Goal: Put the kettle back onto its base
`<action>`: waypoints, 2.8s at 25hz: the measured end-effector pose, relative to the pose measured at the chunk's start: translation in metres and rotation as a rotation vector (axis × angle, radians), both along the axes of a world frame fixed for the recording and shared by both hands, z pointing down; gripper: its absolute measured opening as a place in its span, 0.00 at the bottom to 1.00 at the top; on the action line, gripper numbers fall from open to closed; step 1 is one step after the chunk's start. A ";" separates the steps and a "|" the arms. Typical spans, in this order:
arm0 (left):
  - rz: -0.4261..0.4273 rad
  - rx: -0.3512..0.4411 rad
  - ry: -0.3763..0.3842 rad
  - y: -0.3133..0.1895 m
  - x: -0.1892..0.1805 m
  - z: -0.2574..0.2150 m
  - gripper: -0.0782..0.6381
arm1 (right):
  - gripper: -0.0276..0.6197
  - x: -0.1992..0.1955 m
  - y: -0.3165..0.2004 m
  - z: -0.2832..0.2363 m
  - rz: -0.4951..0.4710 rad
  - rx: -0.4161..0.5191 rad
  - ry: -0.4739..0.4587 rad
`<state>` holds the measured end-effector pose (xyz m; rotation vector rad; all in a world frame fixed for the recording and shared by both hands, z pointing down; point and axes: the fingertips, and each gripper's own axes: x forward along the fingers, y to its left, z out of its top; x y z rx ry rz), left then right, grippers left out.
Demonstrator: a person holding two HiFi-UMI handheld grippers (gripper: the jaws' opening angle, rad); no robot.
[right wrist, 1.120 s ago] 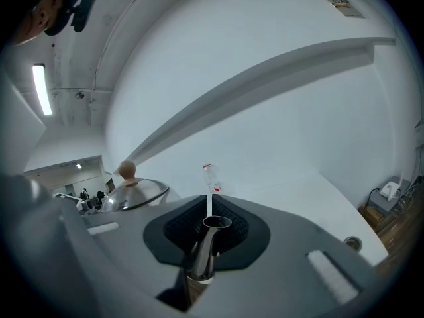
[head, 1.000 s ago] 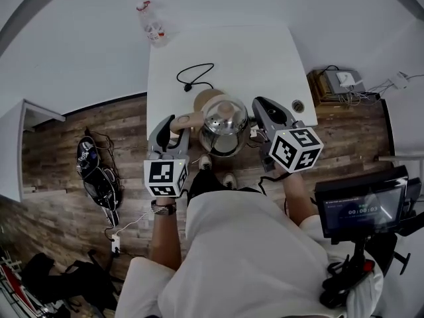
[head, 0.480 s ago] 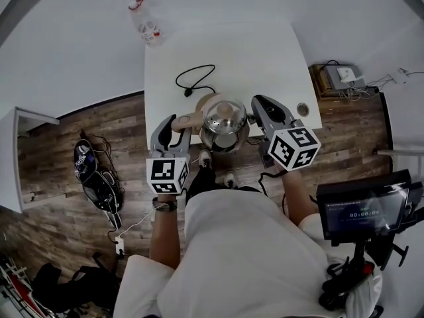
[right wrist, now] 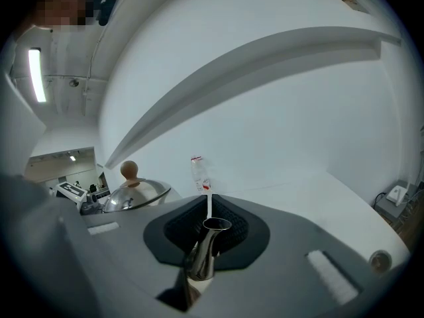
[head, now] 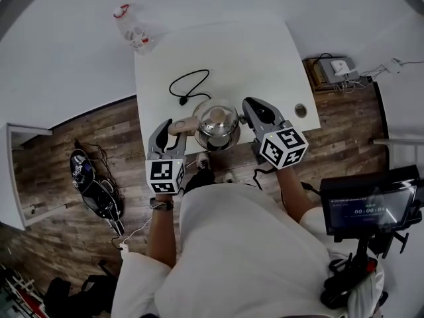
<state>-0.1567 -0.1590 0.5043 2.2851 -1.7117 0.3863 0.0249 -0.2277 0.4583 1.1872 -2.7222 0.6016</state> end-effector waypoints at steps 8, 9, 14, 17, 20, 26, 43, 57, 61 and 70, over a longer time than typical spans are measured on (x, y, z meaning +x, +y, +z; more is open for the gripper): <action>0.010 -0.083 0.014 -0.023 -0.016 0.035 0.33 | 0.08 -0.017 -0.024 0.036 0.011 -0.061 0.023; 0.010 -0.089 0.016 -0.023 -0.016 0.038 0.33 | 0.08 -0.017 -0.025 0.038 0.010 -0.062 0.027; -0.005 -0.121 0.026 -0.024 -0.013 0.049 0.33 | 0.08 -0.015 -0.029 0.046 0.013 -0.071 0.041; -0.015 -0.134 0.028 -0.024 -0.011 0.054 0.33 | 0.08 -0.013 -0.029 0.051 0.014 -0.079 0.043; -0.010 -0.143 0.024 -0.026 -0.008 0.058 0.33 | 0.07 -0.011 -0.031 0.055 0.005 -0.080 0.041; 0.008 -0.161 -0.003 -0.025 -0.002 0.064 0.33 | 0.07 -0.005 -0.033 0.065 0.006 -0.092 0.047; 0.023 -0.195 -0.053 -0.023 0.000 0.080 0.33 | 0.07 -0.004 -0.032 0.089 0.003 -0.132 0.074; 0.004 -0.210 -0.067 -0.027 -0.005 0.087 0.34 | 0.06 -0.010 -0.037 0.089 0.007 -0.131 0.062; 0.002 -0.218 -0.072 -0.030 -0.010 0.090 0.34 | 0.06 -0.013 -0.038 0.091 0.018 -0.137 0.058; -0.008 -0.219 -0.074 -0.035 -0.011 0.092 0.33 | 0.06 -0.013 -0.043 0.092 0.024 -0.140 0.045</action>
